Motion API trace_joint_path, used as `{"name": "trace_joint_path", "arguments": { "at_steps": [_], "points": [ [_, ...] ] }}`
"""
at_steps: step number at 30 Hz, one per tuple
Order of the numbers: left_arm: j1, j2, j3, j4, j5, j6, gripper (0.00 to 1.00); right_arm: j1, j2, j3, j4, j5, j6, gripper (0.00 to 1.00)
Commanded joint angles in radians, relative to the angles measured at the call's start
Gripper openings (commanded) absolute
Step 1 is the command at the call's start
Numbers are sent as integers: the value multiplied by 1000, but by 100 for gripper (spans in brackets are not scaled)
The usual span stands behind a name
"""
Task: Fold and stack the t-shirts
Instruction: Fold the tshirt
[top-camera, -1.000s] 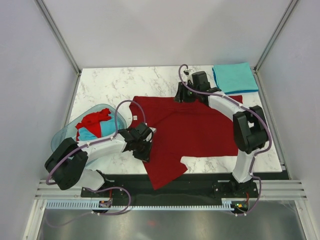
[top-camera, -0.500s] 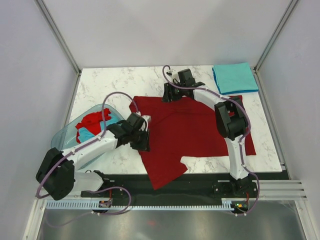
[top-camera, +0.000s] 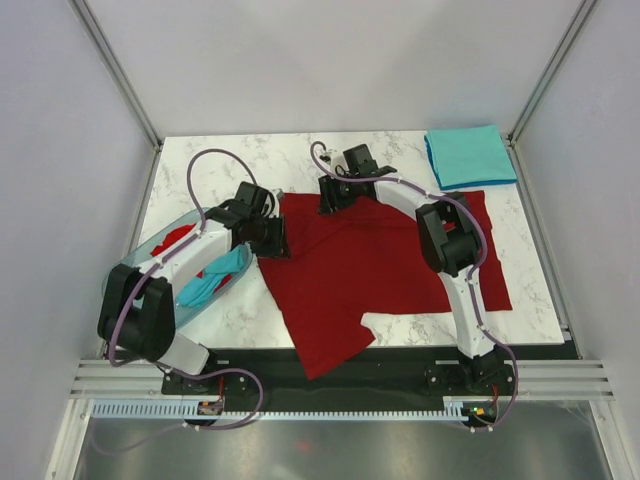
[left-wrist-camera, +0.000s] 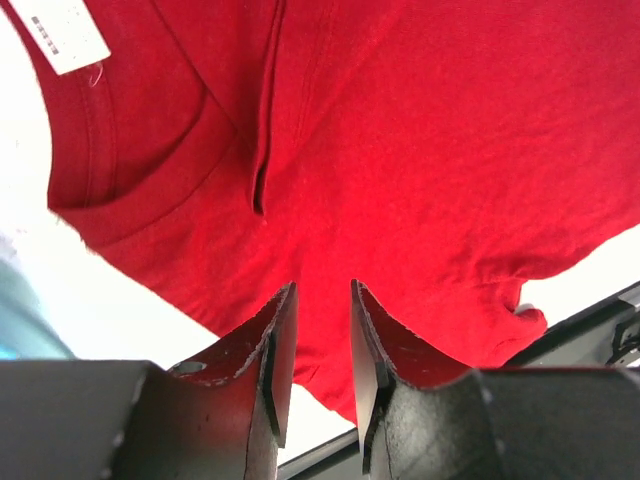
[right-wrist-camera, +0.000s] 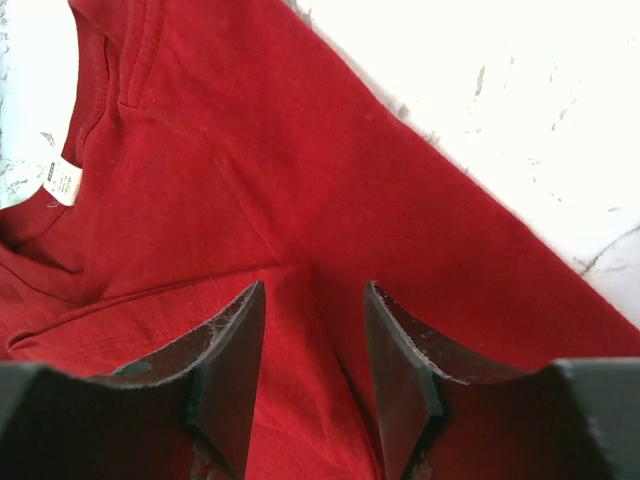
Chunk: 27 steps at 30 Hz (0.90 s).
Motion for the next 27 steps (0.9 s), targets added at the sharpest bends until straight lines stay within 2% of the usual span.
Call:
{"name": "trace_joint_path", "arguments": {
  "at_steps": [1,6,10,15,18,19,20,21,22,24,27],
  "points": [
    [2,64,61,15,37,64,35,17,-23,18,1,15,-49,50],
    [2,125,64,42,53,73,36,20,-41,8,0,-10,-82,41],
    [2,157,58,71,43,73,36,25,-37,5,0,26,-82,48],
    [2,191,67,104,69,72,36,26,-29,12,-5,23,-79,44],
    [0,223,70,108,79,73,33,31,-38,11,-5,20,-83,34],
    [-1,227,68,110,86,79,30,31,-41,8,-4,20,-85,24],
    [-3,225,67,111,88,81,27,32,-49,6,-5,20,-85,19],
    [-7,221,64,113,85,84,17,31,-56,5,-7,21,-85,12],
    [-10,205,58,113,82,85,12,31,-63,-8,-5,29,-86,2],
    [-15,185,53,111,74,92,2,32,-89,-23,-5,35,-83,0],
    [-23,142,38,113,59,93,2,31,-132,-63,0,35,-79,0]
  ]
}}
